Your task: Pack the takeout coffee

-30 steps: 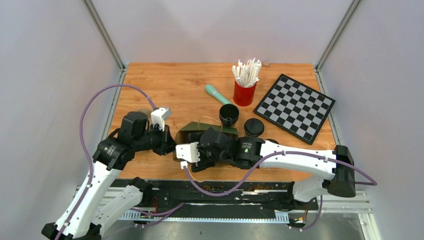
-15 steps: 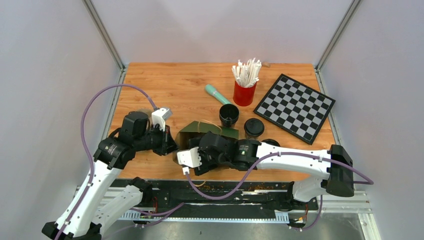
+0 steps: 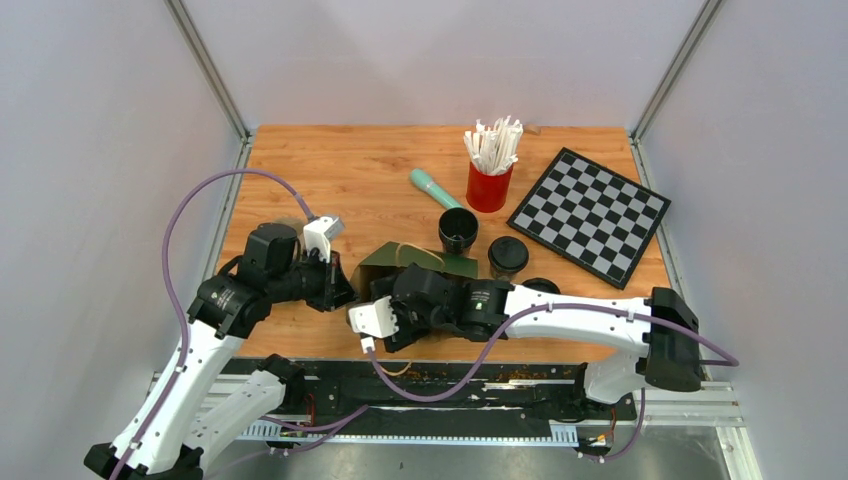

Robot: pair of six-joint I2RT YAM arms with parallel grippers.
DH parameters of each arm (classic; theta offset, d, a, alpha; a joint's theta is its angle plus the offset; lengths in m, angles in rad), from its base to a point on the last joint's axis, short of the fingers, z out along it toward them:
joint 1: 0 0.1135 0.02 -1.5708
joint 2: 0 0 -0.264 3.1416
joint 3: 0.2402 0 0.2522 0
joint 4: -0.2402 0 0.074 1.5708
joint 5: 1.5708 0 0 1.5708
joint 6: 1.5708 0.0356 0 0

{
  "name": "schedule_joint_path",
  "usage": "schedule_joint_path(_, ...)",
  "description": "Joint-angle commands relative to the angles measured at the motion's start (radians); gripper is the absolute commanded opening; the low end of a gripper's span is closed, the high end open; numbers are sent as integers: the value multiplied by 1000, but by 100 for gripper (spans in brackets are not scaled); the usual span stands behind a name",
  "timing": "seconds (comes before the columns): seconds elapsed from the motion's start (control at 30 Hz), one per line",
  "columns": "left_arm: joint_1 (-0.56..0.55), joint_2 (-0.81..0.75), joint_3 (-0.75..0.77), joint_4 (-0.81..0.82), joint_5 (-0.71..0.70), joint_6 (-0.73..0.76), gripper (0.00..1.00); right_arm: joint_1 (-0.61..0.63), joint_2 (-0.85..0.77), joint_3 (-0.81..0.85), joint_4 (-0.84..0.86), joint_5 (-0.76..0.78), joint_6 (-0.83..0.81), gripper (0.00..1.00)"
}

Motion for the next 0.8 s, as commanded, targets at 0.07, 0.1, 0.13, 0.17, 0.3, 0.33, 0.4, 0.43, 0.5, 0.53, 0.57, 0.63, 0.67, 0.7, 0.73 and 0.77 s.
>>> schedule_joint_path(0.07, 2, -9, 7, 21, 38, -36, 0, -13, 31, -6, 102, -2, -8, 68)
schedule_joint_path(0.1, 2, -9, 10, 20, 39, -38, 0, -17, 36, -10, 110, 17, -9, 67)
schedule_joint_path(0.13, 2, -9, 13, 18, 39, -39, 0, -19, 40, -12, 118, 37, -11, 67)
schedule_joint_path(0.17, 2, -8, 15, 16, 38, -43, 0, -21, 44, -15, 123, 52, -12, 67)
schedule_joint_path(0.3, 2, -8, 16, 17, 38, -56, 0, -23, 47, -28, 120, 90, -12, 67)
schedule_joint_path(0.33, 2, -8, 16, 22, 38, -60, 0, -23, 44, -32, 117, 102, -10, 67)
schedule_joint_path(0.4, 2, -8, 14, 32, 38, -69, 0, -24, 40, -35, 107, 115, -3, 68)
schedule_joint_path(0.43, 2, -7, 15, 34, 37, -71, 0, -23, 37, -37, 104, 125, 2, 68)
schedule_joint_path(0.5, 2, -2, 20, 35, 36, -70, 0, -24, 31, -33, 83, 134, 7, 68)
schedule_joint_path(0.53, 2, 0, 23, 34, 37, -70, 0, -24, 30, -33, 78, 140, 6, 68)
schedule_joint_path(0.57, 2, 1, 25, 35, 35, -70, 0, -23, 29, -32, 70, 144, 6, 68)
schedule_joint_path(0.63, 2, 6, 26, 36, 37, -70, 0, -23, 36, -21, 54, 152, 10, 68)
schedule_joint_path(0.67, 2, 8, 29, 36, 37, -70, 0, -23, 42, -13, 39, 151, 17, 68)
schedule_joint_path(0.7, 2, 10, 31, 37, 32, -70, 0, -24, 48, -4, 26, 145, 24, 68)
schedule_joint_path(0.73, 2, 12, 33, 39, 27, -71, 0, -25, 59, 6, 8, 141, 29, 68)
schedule_joint_path(0.77, 2, 14, 35, 45, 25, -71, 0, -26, 65, 18, -7, 138, 41, 68)
